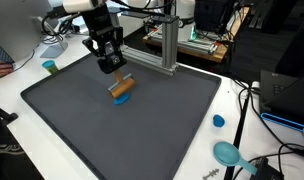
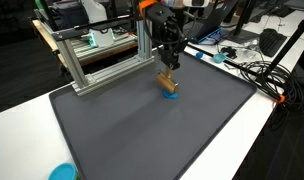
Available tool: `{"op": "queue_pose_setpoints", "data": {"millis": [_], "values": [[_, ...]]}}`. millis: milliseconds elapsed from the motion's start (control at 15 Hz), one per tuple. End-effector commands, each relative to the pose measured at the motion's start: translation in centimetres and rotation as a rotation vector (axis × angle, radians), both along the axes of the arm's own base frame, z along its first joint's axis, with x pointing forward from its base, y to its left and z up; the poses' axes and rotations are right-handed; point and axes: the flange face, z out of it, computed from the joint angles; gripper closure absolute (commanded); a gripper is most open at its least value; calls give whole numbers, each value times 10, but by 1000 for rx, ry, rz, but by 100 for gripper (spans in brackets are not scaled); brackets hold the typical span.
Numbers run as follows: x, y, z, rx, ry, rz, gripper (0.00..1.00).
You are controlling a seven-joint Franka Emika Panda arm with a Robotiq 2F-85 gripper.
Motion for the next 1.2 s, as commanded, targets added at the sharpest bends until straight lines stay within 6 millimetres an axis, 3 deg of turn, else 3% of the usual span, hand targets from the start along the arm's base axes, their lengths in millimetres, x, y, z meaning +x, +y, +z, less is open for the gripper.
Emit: {"op": "queue_pose_setpoints", "data": {"millis": [0,267,533,1133], "values": [[-8,1,-5,-12,-34,-9,79],[-4,7,-2,-29,-69,6,79],[-8,12,5,-91,39,-14,79],[13,9,20,-72,5,-1,79]]}}
